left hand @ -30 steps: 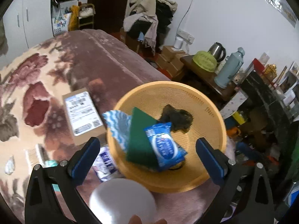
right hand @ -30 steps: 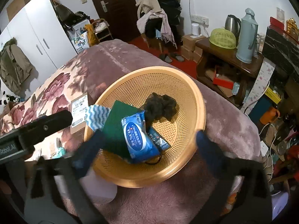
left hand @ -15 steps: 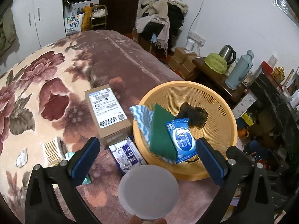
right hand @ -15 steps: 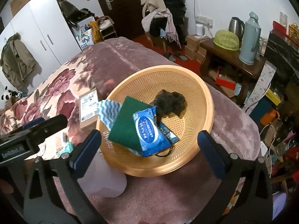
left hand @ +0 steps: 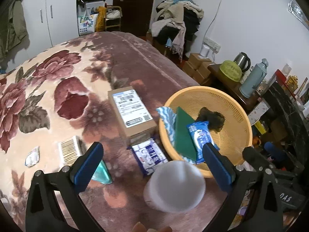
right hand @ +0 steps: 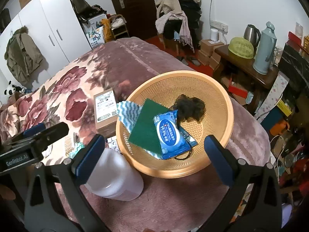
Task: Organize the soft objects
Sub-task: 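Withdraw both tools from the basket back over the blanket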
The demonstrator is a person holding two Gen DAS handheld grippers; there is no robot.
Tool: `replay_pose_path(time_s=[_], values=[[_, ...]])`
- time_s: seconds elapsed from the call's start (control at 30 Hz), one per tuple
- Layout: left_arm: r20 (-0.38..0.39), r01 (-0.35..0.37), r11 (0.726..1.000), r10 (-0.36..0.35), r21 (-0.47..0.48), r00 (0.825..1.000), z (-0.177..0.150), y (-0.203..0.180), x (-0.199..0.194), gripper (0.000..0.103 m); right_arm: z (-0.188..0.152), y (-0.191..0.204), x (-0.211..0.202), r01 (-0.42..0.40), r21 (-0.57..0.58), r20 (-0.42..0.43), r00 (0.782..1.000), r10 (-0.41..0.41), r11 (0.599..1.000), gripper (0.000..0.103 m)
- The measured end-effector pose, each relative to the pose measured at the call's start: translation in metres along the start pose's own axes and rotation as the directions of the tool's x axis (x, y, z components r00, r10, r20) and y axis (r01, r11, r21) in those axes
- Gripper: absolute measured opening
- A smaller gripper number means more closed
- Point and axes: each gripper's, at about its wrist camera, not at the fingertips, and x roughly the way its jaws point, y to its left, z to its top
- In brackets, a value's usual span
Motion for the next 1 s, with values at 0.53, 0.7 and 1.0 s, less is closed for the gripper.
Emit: replay_pose_path(time_s=[0.53, 0.7, 1.0], values=[[-0.007, -0.025, 0.999, 0.025, -0.04, 1.0, -0.021, 0.051, -0.015, 0.102, -0.004, 0.047, -0.005, 0.005, -0.061, -0.007, 1.0, -0.005, 0.998, 0.103], [-0.006, -0.026, 0.998, 0.026, -0.053, 1.0, -0.027, 0.066, -0.02, 0.102, -0.004, 0.064, -0.005, 0.001, -0.088, -0.006, 1.0, -0.001, 0.996, 0.103], [-0.004, -0.042, 0.995, 0.041, -0.089, 0.999, -0.036, 0.107, -0.033, 0.102, -0.01, 0.103, -0.003, -0.018, -0.14, -0.011, 1.0, 0.016, 0.99, 0.103]])
